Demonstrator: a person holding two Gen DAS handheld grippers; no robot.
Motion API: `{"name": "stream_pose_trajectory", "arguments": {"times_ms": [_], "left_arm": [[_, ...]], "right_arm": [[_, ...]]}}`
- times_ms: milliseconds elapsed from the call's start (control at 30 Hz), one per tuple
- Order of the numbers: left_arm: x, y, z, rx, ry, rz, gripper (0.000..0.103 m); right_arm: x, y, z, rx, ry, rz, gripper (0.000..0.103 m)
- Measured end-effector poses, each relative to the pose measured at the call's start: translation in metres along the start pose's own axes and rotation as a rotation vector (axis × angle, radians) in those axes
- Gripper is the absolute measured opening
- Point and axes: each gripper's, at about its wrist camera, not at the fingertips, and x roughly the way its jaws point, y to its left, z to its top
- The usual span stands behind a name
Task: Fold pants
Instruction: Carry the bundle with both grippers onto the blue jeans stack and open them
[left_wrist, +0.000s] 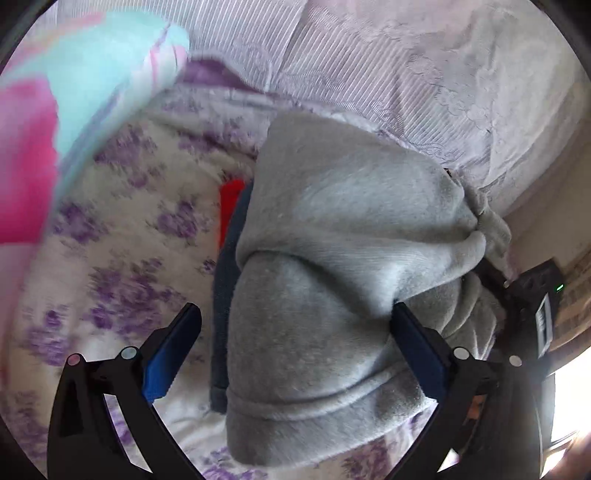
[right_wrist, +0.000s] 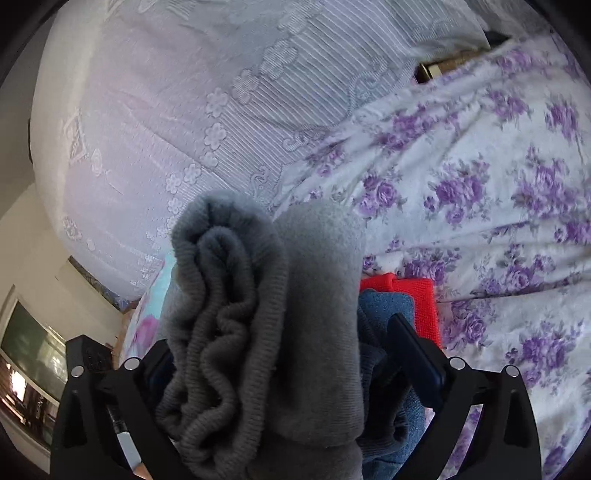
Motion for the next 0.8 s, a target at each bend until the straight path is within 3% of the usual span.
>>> {"name": "stream_pose_trajectory", "arguments": {"times_ms": [200, 400, 533, 667, 800], "left_arm": [[-0.042, -0.028, -0.016, 0.148, -0.098, 0.133, 0.098], [-0.061, -0.018, -0.031, 0.117, -0.112, 0.159, 0.098], [-0.065, -0.009, -0.053, 0.102, -0.086, 0.185, 0.098], [-0.079, -0.013, -0.089, 0.172, -0.100, 0.298, 0.098], [-0.109, -0.030, -0.136, 0.303, -0.189, 0.431, 0.098]], "right_arm": [[-0.035, 0.041, 0.004, -0.100, -0.066, -0.099, 0.100], [-0.076, 0.060, 0.001, -0.131, -0.208, -0.184, 0.100], [-0.054, 0.068, -0.004, -0.226, -0.095, -0.377, 0.100], [-0.074, 0.069, -0.011, -0.187, -0.173, -0.346, 0.100], [-0.125, 0.083, -0.043, -0.173, -0.229, -0.244, 0.100]]}}
